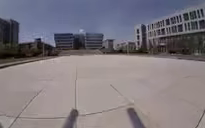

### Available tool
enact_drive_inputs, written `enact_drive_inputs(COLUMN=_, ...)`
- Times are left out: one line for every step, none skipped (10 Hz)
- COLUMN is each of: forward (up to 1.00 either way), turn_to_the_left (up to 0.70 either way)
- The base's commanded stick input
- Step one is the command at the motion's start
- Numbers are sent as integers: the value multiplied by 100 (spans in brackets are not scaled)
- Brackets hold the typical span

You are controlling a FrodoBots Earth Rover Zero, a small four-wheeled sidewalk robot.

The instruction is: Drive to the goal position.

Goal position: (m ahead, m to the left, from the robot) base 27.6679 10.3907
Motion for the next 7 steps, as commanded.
enact_drive_inputs(forward=70, turn_to_the_left=0)
enact_drive_inputs(forward=70, turn_to_the_left=0)
enact_drive_inputs(forward=70, turn_to_the_left=0)
enact_drive_inputs(forward=70, turn_to_the_left=0)
enact_drive_inputs(forward=70, turn_to_the_left=0)
enact_drive_inputs(forward=70, turn_to_the_left=0)
enact_drive_inputs(forward=70, turn_to_the_left=0)
